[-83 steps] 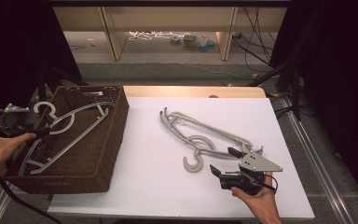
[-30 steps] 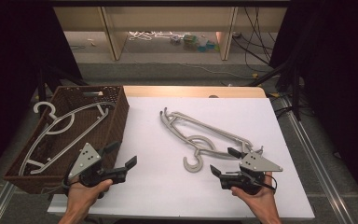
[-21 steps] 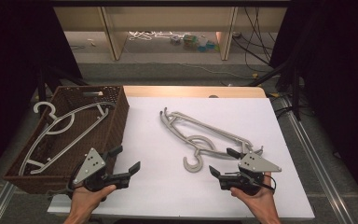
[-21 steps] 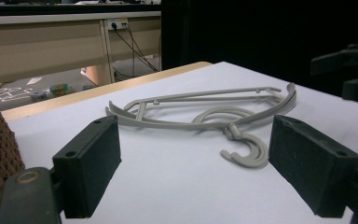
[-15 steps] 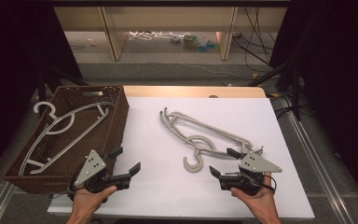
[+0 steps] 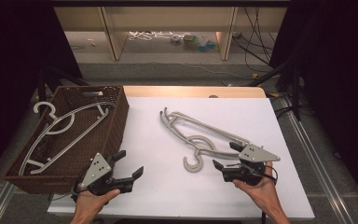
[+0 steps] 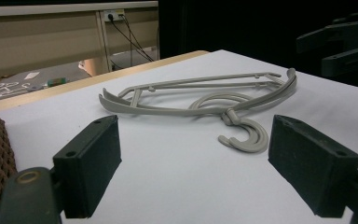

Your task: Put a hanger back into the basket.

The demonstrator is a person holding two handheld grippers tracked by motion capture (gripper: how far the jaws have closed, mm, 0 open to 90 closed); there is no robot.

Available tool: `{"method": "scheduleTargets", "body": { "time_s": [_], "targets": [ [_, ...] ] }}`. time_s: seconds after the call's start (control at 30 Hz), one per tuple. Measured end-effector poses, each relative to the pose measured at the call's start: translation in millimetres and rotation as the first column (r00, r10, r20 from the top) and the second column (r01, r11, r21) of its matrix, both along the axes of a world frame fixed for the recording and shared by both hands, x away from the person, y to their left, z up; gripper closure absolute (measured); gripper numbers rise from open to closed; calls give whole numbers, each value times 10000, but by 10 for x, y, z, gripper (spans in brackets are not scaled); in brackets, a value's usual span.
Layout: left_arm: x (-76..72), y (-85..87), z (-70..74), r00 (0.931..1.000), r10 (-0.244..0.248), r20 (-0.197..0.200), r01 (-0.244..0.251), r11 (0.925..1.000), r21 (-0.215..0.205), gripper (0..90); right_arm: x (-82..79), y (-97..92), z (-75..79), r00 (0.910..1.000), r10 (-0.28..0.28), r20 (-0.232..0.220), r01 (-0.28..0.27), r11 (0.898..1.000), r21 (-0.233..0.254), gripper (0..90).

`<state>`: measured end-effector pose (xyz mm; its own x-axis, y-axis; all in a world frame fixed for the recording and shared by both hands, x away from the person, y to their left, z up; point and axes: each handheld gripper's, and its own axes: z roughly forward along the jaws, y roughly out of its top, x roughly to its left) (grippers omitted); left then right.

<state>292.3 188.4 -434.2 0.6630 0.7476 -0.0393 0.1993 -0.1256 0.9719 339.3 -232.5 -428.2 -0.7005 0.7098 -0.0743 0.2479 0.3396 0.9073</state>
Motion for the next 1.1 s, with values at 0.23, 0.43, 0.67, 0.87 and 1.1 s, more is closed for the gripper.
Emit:
{"method": "scheduleTargets", "body": {
  "time_s": [0.23, 0.43, 0.67, 0.87, 1.1],
  "targets": [
    [-17, 54, -9, 9999, -7, 101, 6, 10000, 51, 159, 352, -20, -74, 9968, 14, -804, -128, 9898, -1418, 188],
    [-10, 94, 5, 9998, 50, 177, -50, 10000, -36, 160, 607, 60, -100, 9913, 312, -1275, -629, 9655, -2526, 258],
    [-8, 76, -12, 9999, -61, 91, 61, 10000, 40, 160, 818, 158, -242, 9766, 527, -2085, -1325, 9111, -3903, 330],
    [-2, 70, -18, 9999, -145, 51, 145, 9998, 102, 161, 869, 164, -354, 9653, 549, -2552, -1685, 8777, -4487, 419],
    [1, 66, -21, 9998, -188, -8, 188, 9997, 135, 163, 927, 224, -409, 9512, 1076, -2892, -2467, 8282, -5033, 572]
  ]
}}
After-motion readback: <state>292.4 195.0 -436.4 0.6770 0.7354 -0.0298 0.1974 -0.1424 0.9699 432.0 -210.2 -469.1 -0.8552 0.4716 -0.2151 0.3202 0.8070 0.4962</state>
